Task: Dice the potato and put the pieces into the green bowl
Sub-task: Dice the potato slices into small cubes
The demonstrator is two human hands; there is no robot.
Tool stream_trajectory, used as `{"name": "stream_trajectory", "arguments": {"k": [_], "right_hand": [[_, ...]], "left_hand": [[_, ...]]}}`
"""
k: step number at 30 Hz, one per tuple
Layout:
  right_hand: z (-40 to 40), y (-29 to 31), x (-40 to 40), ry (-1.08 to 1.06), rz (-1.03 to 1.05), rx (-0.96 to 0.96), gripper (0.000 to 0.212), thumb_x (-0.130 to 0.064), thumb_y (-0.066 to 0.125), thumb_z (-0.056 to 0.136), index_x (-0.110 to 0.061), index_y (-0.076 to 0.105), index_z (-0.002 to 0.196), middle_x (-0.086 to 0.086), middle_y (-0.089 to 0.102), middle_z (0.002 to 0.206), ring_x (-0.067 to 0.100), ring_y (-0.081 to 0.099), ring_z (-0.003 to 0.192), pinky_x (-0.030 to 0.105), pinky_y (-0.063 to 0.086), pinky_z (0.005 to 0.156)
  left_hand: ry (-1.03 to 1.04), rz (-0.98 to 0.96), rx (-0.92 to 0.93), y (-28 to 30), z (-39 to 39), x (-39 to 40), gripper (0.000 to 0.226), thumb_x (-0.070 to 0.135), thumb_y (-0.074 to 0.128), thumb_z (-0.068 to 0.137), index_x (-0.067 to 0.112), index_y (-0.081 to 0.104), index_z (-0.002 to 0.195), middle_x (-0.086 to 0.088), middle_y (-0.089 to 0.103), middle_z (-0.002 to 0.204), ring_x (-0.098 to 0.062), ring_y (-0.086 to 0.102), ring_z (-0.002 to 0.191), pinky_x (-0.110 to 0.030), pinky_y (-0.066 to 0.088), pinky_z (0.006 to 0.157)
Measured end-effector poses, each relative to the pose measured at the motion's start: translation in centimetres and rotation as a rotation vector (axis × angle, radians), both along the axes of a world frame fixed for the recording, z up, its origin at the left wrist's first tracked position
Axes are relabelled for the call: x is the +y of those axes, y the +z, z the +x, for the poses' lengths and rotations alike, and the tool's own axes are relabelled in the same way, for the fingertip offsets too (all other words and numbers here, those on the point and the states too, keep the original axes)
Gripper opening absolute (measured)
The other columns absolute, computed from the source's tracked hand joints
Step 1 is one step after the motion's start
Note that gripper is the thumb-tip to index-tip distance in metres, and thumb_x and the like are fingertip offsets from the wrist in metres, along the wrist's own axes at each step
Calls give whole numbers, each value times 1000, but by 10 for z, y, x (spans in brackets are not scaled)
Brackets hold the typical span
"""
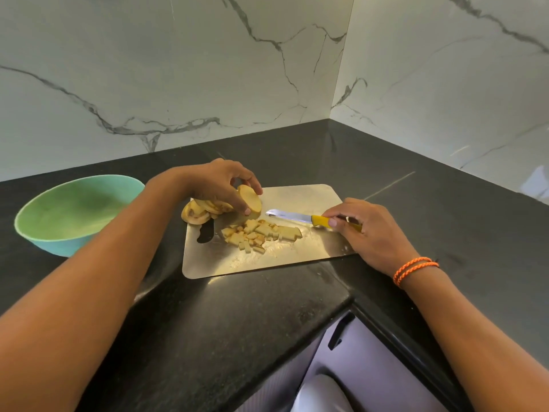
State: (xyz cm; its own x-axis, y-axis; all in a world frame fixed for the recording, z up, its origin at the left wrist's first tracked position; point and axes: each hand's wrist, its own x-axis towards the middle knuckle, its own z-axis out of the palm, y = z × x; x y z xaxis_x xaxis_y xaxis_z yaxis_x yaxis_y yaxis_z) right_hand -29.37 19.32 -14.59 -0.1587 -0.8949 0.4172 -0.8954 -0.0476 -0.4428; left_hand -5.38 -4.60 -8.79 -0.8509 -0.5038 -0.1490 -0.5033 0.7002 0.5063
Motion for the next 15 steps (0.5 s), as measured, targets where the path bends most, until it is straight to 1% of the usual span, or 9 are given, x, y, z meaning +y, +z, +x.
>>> {"name": "stream_trajectory", "arguments": {"k": [3, 5, 10, 12, 15], "right_hand": [[8, 0, -1, 43, 7, -11, 21, -24, 61, 102, -26, 76, 116, -15, 68, 101, 11, 62, 95, 44, 54, 82], [14, 1, -2, 86, 33, -28, 22, -24, 61, 102, -26, 76, 118, -16, 67, 98, 10, 62, 94, 41, 55, 81], [25, 2, -6, 135, 41, -5, 24, -25, 61, 103, -25, 75, 122, -19, 66, 98, 8, 62, 93, 38, 56, 78], [26, 3, -5, 129, 20, -18, 24, -24, 61, 102, -25, 75, 121, -17, 67, 99, 9, 62, 94, 38, 56, 79], [24, 5, -3, 109, -53, -68, 22, -18, 63, 100, -20, 77, 117, -12, 67, 97, 12, 62, 92, 35, 53, 77]], "left_hand": [[-12, -12, -9, 2, -5, 3, 45, 28, 89, 84, 42, 70, 122, 9, 50, 137, -21, 45, 132, -48, 44, 113], [-3, -6, -1, 1, -5, 1, 43, 29, 87, 85, 43, 70, 122, 10, 51, 136, -21, 46, 132, -48, 44, 112], [24, 27, 44, -3, 0, -8, 41, 30, 85, 87, 45, 70, 122, 13, 55, 132, -19, 54, 122, -48, 51, 108], [18, 27, 63, -5, -1, -7, 44, 29, 86, 86, 44, 69, 124, 13, 56, 132, -18, 54, 121, -48, 52, 107], [7, 1, 100, -8, -5, -8, 51, 25, 87, 85, 44, 67, 127, 13, 56, 138, -20, 51, 127, -48, 48, 109]]}}
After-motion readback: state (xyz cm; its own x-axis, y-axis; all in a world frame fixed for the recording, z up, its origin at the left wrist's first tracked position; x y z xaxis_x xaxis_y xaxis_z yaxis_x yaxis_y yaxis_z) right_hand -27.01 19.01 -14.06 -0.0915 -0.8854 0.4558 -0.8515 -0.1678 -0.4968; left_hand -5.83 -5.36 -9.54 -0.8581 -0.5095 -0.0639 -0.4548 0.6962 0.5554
